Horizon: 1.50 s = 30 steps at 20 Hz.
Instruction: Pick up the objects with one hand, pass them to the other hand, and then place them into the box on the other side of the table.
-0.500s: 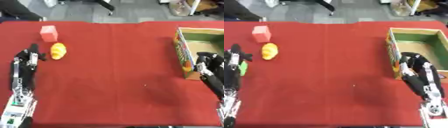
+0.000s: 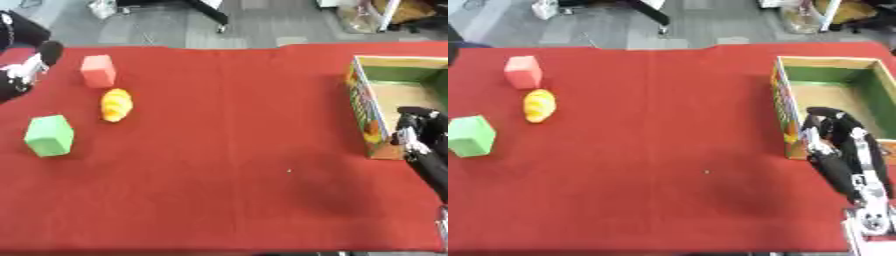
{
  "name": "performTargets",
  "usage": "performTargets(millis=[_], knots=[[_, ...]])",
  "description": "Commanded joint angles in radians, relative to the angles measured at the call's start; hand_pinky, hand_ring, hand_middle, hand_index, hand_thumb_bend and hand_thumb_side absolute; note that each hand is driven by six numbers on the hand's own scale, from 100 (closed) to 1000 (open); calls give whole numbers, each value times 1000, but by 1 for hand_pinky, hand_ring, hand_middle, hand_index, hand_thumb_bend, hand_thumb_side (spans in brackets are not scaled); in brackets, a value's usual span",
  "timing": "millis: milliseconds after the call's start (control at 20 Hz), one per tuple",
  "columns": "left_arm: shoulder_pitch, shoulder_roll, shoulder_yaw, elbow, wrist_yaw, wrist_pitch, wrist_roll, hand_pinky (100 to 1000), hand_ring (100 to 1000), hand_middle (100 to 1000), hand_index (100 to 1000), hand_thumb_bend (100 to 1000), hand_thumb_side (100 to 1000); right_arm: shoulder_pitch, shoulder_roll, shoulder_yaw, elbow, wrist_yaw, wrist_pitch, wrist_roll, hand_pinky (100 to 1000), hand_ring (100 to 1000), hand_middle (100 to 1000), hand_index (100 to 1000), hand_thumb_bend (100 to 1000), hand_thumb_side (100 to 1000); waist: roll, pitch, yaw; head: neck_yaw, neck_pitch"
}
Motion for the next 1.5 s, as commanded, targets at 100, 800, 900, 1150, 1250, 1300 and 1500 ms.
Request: performTargets(millis=[100,800,900,1150,1250,1300,1500], knots=[[-72,179,-59,74,-123,21,-264,778,706,709,753,641,559,-8,-22,2,-8,5,-2,5,602,433,367,712,100,538,17,-29,-7,17,5],[-225,68,-161,393,-504,-90,-655,811,795,808,874,692,385,-9,-20,3,-8,2,-1,8,602,432,366,710,100,518,17,-25,-23,20,5],[-234,52,-158,439,-535,-94,-643,810,795,809,875,688,380,-9,-20,3,-8,2,-1,9,602,433,366,709,100,518,17,-25,-23,19,5],[-254,20,-155,536,-592,-108,-633,807,793,806,868,663,364,-9,-20,3,-8,1,-2,10,602,432,366,706,100,518,16,-25,-23,19,5],[-259,11,-154,563,-607,-113,-633,805,791,804,866,653,361,-9,-20,3,-9,0,-2,11,602,432,366,705,100,518,15,-26,-23,19,5],[-262,6,-152,574,-615,-113,-631,804,789,802,864,644,354,-8,-20,3,-9,0,-2,11,602,432,366,705,100,518,15,-26,-22,19,5],[-269,-14,-148,615,-639,-111,-618,799,780,789,852,607,320,-8,-20,4,-8,0,-2,11,602,432,366,704,100,518,15,-26,-22,19,5]])
